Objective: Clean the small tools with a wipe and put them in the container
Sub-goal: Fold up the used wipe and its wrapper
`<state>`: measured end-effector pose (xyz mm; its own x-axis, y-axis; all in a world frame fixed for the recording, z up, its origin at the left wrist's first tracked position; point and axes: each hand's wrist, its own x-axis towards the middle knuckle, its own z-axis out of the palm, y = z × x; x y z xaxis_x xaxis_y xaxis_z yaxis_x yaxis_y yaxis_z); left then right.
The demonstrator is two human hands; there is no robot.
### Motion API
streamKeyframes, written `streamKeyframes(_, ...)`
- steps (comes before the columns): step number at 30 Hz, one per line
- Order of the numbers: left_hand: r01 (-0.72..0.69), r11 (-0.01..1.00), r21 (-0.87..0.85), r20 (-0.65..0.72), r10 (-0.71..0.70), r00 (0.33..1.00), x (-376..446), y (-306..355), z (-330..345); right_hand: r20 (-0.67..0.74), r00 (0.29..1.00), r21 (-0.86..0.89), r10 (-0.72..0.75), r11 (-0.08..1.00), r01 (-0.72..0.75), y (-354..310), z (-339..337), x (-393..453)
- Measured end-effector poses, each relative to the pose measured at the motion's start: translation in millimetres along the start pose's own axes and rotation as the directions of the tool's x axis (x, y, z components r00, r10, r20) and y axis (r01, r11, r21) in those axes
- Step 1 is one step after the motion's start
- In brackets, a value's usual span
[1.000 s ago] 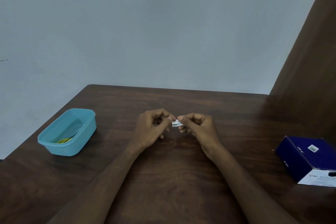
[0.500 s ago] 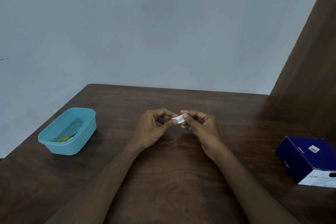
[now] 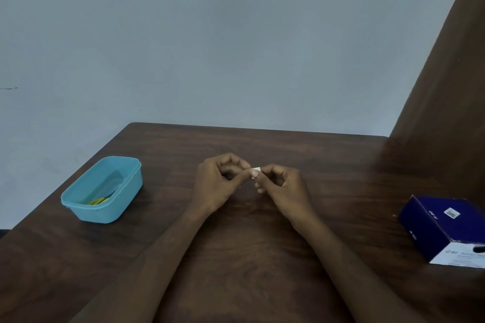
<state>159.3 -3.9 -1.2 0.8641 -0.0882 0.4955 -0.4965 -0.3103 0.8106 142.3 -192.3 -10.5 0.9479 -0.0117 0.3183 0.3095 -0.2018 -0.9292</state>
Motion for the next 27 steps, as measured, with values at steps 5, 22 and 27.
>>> streamKeyframes(5, -0.054, 0.988, 0.147, 0.001, 0.054, 0.999, -2.2, -3.3, 0.7, 0.024, 1.000, 0.067, 0.012, 0.998, -0.014, 2.7, -6.7, 0.4)
streamKeyframes(22, -0.189, 0.566, 0.802, 0.267, -0.057, 0.962, -35.8, 34.5, 21.7, -0.280, 0.960, -0.331, 0.026, 0.936, -0.122, -13.4, -4.5, -26.0)
streamKeyframes(27, -0.113, 0.610, 0.784, 0.278, -0.182, 0.943, -77.1, 46.6, 23.1, -0.288, 0.954, -0.267, 0.085, 0.950, -0.165, -22.1, -14.0, -74.2)
